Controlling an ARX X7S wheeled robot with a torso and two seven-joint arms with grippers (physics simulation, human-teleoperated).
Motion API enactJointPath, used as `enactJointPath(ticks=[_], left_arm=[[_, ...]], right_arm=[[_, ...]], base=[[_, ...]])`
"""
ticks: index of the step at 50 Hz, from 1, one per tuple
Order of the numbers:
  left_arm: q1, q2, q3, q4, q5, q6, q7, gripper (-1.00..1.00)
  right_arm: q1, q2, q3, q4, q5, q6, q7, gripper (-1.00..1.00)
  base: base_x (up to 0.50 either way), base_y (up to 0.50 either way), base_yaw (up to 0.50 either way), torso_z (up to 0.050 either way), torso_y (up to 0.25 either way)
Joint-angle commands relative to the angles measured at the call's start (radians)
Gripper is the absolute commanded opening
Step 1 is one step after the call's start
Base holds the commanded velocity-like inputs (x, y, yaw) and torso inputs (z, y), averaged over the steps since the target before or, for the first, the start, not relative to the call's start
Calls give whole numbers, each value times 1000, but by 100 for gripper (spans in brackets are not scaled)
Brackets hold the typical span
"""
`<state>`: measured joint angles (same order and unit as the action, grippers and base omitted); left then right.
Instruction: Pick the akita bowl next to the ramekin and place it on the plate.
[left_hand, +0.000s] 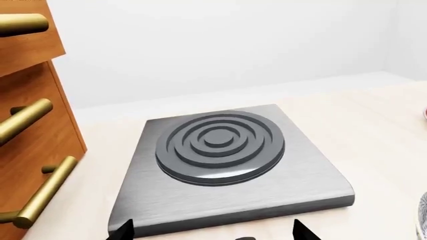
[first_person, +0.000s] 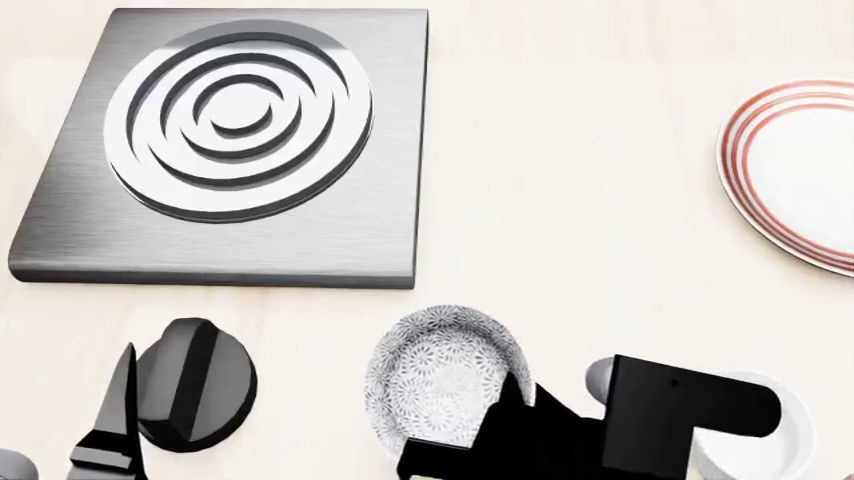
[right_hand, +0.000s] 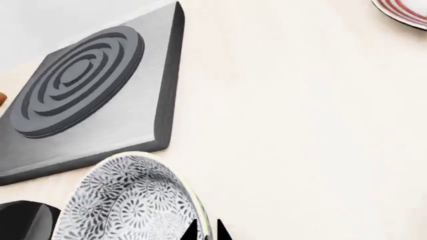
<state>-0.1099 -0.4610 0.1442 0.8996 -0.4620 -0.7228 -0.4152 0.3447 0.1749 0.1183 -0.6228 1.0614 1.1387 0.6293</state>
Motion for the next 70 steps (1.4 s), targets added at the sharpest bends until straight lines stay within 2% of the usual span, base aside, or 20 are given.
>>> enactJointPath(ticks=[1,10,19,34,70], left_arm=[[0,-4,3,-1,-3,4,-5,100],[0,-10,3,-2,-3,6,-10,100],[1,-13,-1,1,-9,7,-15,100],[-2,-18,9,-1,-7,11,-22,100],[-8,-29,17,-12,-17,20,-33,100]], right_arm=[[96,-3,48,-19,156,100,126,-100],[181,-21,107,105,364,155,263,-100],[274,0,127,185,487,158,360,-100],[399,24,114,324,569,139,433,-100],[741,131,2,753,316,30,180,-100]], base=[[0,0,0,0,0],[0,0,0,0,0],[0,0,0,0,0],[0,0,0,0,0],[0,0,0,0,0]])
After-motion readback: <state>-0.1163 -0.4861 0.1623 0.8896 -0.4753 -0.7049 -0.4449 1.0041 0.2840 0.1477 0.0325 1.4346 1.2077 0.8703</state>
